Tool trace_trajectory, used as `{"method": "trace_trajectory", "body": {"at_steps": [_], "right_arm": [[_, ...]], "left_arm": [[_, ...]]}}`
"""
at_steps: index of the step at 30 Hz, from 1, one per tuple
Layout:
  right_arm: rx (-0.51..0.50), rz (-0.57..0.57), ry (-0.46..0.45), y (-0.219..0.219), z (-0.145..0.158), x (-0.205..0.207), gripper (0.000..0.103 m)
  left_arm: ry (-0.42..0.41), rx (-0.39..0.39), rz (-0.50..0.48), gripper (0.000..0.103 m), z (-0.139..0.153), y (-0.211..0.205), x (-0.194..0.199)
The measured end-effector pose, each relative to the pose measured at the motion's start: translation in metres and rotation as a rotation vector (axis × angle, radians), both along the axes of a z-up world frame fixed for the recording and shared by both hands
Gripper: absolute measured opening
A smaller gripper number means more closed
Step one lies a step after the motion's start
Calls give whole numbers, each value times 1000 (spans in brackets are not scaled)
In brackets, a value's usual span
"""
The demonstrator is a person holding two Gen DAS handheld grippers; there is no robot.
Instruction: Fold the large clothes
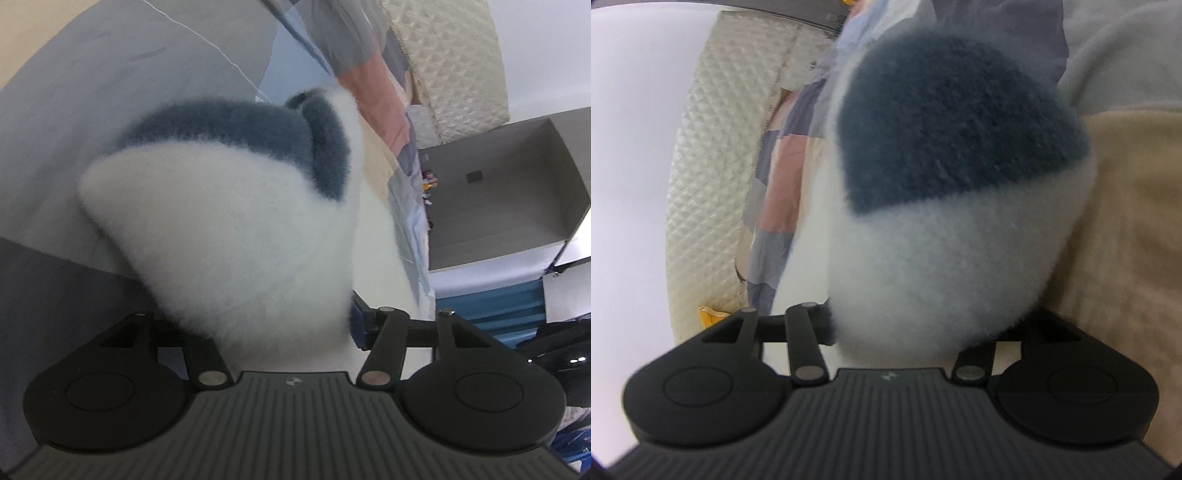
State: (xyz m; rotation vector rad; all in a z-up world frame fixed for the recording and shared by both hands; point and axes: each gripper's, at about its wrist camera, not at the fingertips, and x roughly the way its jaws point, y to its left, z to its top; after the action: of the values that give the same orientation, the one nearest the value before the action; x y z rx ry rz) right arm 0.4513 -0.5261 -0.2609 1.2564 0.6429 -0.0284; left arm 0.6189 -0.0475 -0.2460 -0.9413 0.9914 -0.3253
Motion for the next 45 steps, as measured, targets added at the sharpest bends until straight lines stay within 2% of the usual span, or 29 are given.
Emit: {"method": "trace_trajectory", "body": {"at_steps": [1, 3, 5, 9, 13, 18, 23, 25, 32, 36, 39, 42, 45], "right_arm": [[-9, 0, 22, -1, 3, -4, 60], [-19, -3, 58, 0, 11, -6, 60], [-37, -2, 74, 2, 20, -17, 60], [-108, 21, 90, 8, 39, -45, 60], [-145, 32, 85, 15, 64, -69, 60], [-211, 62, 34, 29, 110, -100, 60], [-296, 102, -49, 51, 170, -129, 61], [-348, 121, -84, 60, 193, -143, 61], [-507, 159, -192, 93, 254, -202, 61], [-651, 146, -254, 115, 277, -246, 61], [-745, 146, -300, 131, 289, -278, 61], [-817, 155, -338, 144, 295, -309, 61], [-872, 157, -363, 154, 293, -336, 61]], "left_arm": [[4, 14, -7, 71, 3, 0, -2], [15, 76, -24, 74, 15, -1, -6], [-2, 129, -40, 74, 30, 1, -14], [-14, 186, -69, 74, 60, 3, -34], [-60, 269, -89, 74, 107, 2, -57], [-157, 322, -119, 74, 172, -8, -102], [-273, 447, -150, 74, 237, -19, -158], [-320, 469, -159, 74, 261, -22, -181], [-480, 575, -169, 74, 329, -22, -282], [-569, 648, -172, 74, 351, -24, -343], [-640, 709, -176, 74, 357, -30, -389], [-688, 737, -180, 74, 354, -35, -428], [-717, 725, -176, 74, 338, -36, -461]]}}
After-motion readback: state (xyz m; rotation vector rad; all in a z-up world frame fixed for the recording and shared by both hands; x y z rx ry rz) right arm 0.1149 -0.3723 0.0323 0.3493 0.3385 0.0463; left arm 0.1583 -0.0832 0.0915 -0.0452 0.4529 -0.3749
